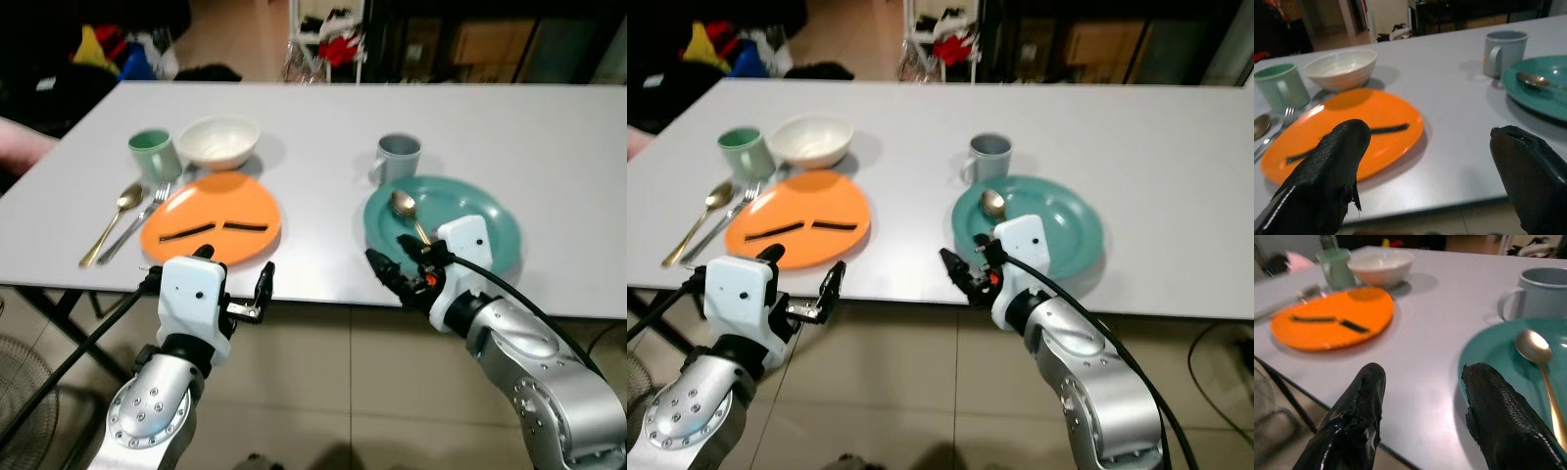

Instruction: Setting the table

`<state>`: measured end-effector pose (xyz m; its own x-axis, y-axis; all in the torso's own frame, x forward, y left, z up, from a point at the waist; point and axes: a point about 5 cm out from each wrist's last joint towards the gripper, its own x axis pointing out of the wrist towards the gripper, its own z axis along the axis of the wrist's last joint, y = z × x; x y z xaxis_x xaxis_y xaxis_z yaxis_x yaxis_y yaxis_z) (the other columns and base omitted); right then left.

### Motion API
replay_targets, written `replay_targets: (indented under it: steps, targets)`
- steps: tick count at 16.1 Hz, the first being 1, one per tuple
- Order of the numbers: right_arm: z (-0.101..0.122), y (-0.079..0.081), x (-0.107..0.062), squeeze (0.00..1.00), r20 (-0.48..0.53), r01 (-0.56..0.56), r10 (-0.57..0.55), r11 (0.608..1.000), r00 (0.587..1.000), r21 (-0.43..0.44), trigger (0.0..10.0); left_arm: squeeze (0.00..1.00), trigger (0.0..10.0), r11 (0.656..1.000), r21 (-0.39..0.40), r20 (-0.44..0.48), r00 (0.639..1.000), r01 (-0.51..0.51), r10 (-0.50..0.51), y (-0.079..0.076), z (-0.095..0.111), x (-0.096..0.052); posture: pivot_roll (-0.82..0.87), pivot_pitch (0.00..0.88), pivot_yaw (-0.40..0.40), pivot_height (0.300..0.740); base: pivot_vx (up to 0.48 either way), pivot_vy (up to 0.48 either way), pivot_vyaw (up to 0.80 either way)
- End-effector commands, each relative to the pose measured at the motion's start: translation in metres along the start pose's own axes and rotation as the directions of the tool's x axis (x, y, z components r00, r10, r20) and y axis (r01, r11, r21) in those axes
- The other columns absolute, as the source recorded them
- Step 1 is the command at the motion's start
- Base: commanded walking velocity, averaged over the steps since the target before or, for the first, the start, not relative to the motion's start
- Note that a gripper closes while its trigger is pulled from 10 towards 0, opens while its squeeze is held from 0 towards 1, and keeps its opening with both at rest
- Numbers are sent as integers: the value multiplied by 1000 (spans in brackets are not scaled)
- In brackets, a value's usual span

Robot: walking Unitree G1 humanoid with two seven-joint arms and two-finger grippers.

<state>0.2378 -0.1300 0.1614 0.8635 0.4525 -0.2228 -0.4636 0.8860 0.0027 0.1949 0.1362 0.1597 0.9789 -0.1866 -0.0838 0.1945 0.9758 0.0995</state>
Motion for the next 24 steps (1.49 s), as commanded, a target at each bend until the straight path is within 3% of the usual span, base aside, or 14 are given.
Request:
replay_targets:
  steps: [1,2,4,6,13,16,18,21,24]
  targets:
    - [-3,-1,1,0,2,39,-39,998,999,-48,10000,0,10000,1000,17,-6,1000,-22,22,4,0,-4,-39,0,74,740,-289,0,0]
    - [-4,-3,1,0,4,58,-58,994,998,-95,10000,0,10000,1000,18,-12,1000,-22,23,4,-1,-3,-41,0,79,740,-277,0,0]
    - [-4,-3,2,0,17,58,-58,997,998,-58,10000,0,10000,1000,22,-10,1000,-22,22,4,1,-2,-36,0,79,740,-129,0,0]
    - [-1,1,3,0,34,-18,19,999,999,-42,10000,0,10000,999,33,-5,999,-42,42,6,2,-1,-25,0,78,740,0,0,0]
    - [1,1,3,0,116,-79,75,997,990,26,10000,0,10000,995,56,56,995,-88,84,15,14,-5,0,0,74,740,0,0,800]
    - [-6,-7,-2,0,128,32,-35,999,991,27,10000,0,10000,987,121,39,994,-102,98,20,8,0,-21,0,93,740,0,0,800]
    - [-14,-21,-14,0,125,161,-163,987,979,30,10000,0,10000,980,134,70,988,-145,136,28,10,5,-36,0,112,740,0,0,800]
    - [-19,-29,-23,0,95,213,-214,977,972,18,10000,0,10000,972,123,64,979,-200,194,38,4,8,-82,0,159,740,0,0,800]
    - [-13,-31,-26,0,110,193,-194,981,975,20,10000,0,10000,976,115,72,982,-183,176,36,3,10,-85,0,153,740,0,0,800]
